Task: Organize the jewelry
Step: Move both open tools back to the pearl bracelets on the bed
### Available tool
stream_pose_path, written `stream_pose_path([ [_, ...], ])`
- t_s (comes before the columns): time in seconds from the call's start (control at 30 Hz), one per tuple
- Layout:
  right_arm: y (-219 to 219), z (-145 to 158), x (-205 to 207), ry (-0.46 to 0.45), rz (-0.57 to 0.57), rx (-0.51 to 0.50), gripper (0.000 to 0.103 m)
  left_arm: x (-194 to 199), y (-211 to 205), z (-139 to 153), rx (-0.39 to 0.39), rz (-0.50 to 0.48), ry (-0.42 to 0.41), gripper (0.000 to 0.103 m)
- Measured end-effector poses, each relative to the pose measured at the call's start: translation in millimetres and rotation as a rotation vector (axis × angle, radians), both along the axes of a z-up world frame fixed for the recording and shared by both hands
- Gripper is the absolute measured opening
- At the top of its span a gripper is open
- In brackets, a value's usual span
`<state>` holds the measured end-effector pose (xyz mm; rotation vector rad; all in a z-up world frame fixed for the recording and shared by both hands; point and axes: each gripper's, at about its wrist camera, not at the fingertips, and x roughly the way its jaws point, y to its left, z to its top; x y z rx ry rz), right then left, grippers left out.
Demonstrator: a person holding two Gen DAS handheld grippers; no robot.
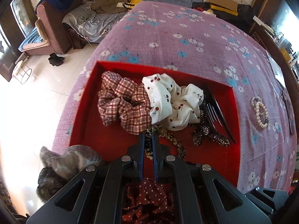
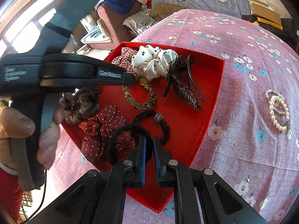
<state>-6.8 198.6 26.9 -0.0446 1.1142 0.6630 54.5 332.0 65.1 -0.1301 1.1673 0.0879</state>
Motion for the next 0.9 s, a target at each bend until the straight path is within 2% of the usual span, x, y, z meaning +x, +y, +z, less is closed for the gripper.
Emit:
stream_pose_path([
  [0.07, -1.5, 0.7, 0.8, 0.008, -0.010, 0.008, 0.013, -3.7, -0.2, 6.7, 0.002, 0.003, -0.009, 0.007],
  [0.13, -2.6, 2.6, 0.7, 0.008, -0.015, 0.016, 0.026, -8.5, 0.3, 14.2, 0.005, 0.007, -0.024, 0.010],
  [0.17, -3.6, 4.5, 0.1, 0.004, -0.019, 0.024, 0.036, -11.3, 0.8, 19.1, 0.009, 0.012, -0.034, 0.014],
  [0.2, -4.6, 7.0, -0.8, -0.003, -0.024, 0.030, 0.040, -13.7, 0.9, 23.1, 0.013, 0.019, -0.042, 0.018],
  [0.27, -5.7, 11.2, -2.5, -0.009, -0.024, 0.038, 0.040, -19.3, 2.6, 32.0, 0.021, 0.040, -0.061, 0.035],
  [0.33, -7.7, 14.5, -4.5, -0.012, -0.024, 0.045, 0.040, -25.7, 5.2, 41.9, 0.023, 0.068, -0.080, 0.043],
  [0.6, -39.9, 33.1, -17.2, -0.038, -0.052, 0.078, 0.040, -43.5, -1.8, 72.1, 0.039, 0.124, -0.128, 0.044],
  [0.8, -91.4, 33.2, -16.1, -0.023, -0.126, 0.080, 0.040, -52.1, -35.5, 85.1, 0.022, 0.086, -0.154, 0.044],
  [0.9, -129.9, 24.6, -9.2, 0.012, -0.205, 0.084, 0.040, -55.9, -55.6, 85.4, 0.018, 0.052, -0.153, 0.044],
])
